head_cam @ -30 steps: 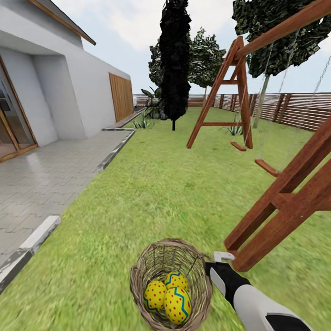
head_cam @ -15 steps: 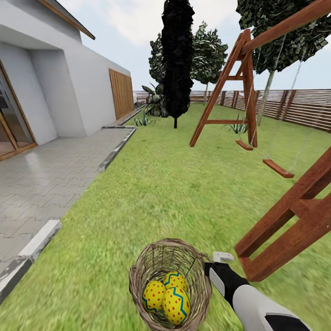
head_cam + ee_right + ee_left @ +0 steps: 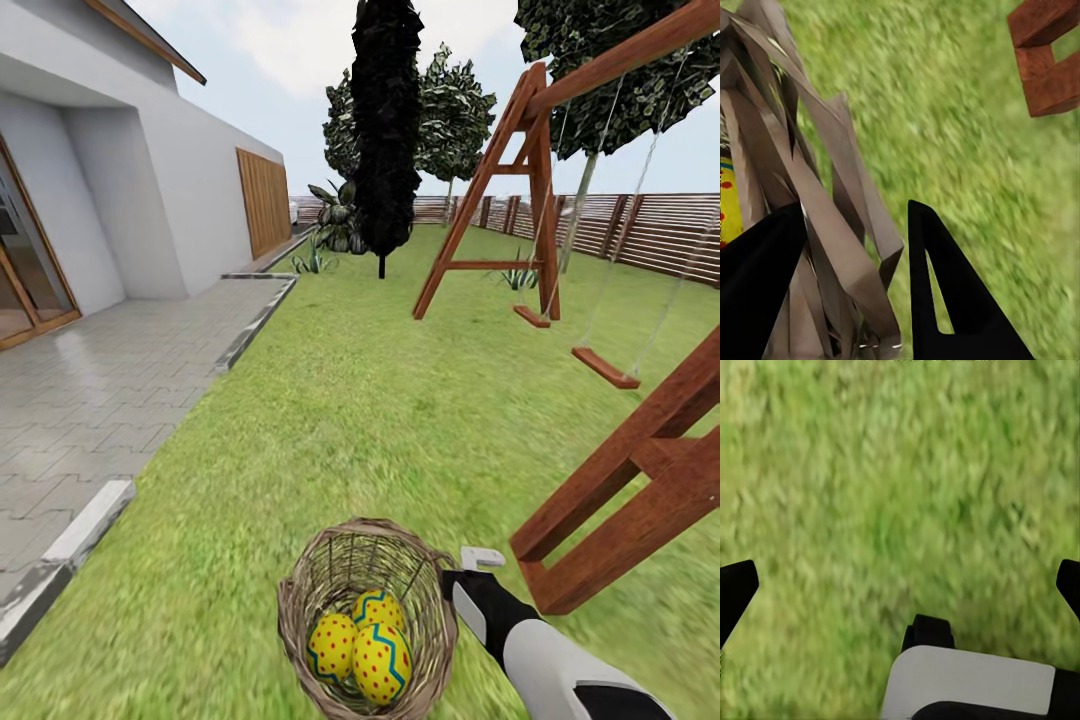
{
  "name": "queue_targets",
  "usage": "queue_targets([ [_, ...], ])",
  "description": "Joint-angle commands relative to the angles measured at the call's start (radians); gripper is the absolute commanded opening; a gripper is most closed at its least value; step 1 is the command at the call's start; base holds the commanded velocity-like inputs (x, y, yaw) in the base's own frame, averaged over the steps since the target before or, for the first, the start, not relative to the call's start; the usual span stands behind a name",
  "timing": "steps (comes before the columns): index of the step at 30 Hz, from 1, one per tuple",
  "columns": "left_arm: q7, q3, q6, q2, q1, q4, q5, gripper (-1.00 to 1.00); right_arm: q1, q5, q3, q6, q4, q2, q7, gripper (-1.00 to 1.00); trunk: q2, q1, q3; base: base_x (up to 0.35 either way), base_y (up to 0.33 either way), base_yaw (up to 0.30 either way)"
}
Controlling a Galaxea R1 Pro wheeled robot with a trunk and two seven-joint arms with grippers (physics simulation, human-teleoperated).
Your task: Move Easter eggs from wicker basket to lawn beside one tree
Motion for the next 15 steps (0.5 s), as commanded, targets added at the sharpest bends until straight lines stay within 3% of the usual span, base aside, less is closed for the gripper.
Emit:
queue_targets([
  [1,-0.005,0.003,0.009,-0.001,0.001,-0.003,0.006,1.0,0.0,-0.005,-0.01,0.0,-0.003,0.001,-0.001,-1.0,0.007,-0.004,0.002,0.0,0.0,0.0],
  [10,-0.005,0.003,0.008,-0.001,0.0,0.024,0.007,1.0,0.0,-0.006,-0.013,-0.065,-0.002,0.0,-0.002,-1.0,0.07,-0.038,0.031,0.0,0.0,0.0],
  [15,-0.008,0.002,0.003,0.0,0.001,0.024,0.009,1.0,0.0,-0.008,-0.013,-0.065,-0.001,0.0,-0.002,-1.0,0.07,-0.038,0.031,0.025,0.014,0.0],
])
